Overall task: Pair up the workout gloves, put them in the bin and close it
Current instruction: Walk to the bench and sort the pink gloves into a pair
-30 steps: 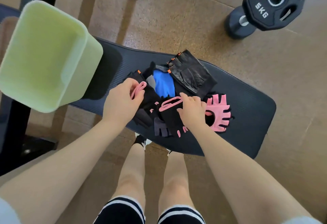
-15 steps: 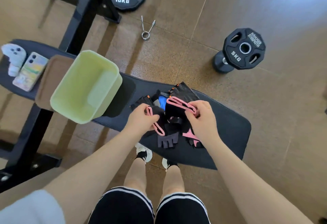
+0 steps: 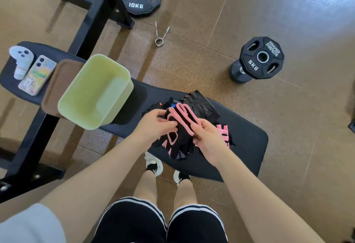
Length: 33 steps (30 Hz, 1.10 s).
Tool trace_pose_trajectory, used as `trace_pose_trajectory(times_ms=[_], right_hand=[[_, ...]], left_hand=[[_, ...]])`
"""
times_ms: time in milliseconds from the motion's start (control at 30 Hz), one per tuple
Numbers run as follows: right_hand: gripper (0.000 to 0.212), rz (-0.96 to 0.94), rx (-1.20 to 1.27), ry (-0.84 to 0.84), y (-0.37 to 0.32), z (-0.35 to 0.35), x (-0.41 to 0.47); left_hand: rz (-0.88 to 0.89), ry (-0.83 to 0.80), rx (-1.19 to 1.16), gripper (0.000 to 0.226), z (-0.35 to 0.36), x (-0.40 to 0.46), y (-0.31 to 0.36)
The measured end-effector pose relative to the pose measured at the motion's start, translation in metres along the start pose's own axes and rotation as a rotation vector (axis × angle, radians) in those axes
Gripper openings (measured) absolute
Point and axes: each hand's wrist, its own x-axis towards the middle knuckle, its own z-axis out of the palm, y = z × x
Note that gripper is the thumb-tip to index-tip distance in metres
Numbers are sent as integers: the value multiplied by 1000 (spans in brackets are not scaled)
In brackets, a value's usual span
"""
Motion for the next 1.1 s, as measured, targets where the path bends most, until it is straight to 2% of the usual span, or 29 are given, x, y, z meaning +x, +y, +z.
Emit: trace_pose_trajectory(times_ms=[67,167,267,367,467,600,667,733,867,900,967,1033,1100], right_hand=[[14,20,-17,-29,0,-4,1],[11,27,-131,36,-3,-8,2],[12,25,-75,35,-4,-7,2],[14,51,-62,45,-6,-3,3],[15,69,52,15,-7,-4,4],[17,87,-6,0,-12,-8,8],[15,188,-52,45,-17,-4,12],[23,238,-57,57,-21,-2,9],[53,127,141,-123,-23,-12,-3],[53,104,160,-139,-24,-15,-4],[40,69,135,-114,-26,-17,-5],[24,-26,-8,-152,-27,-21,-10],[29,-69,-199,-219,-27,-24,-17]], left_hand=[[18,57,37,30,-1,0,-2],[93,71,207,17,-1,-3,-5],[184,103,277,10,4,-9,-4],[277,185,155,14,10,-10,-6],[167,166,-55,16,14,-9,-13],[116,214,-36,19,22,-5,-21],[92,248,-94,21,26,-3,-24],[86,257,-119,21,28,-1,-25],[136,259,-77,18,34,2,-18],[148,269,-103,16,35,3,-16],[171,290,-163,12,36,2,-12],[190,319,-192,11,37,-2,-8],[193,350,-223,10,40,-8,-5]])
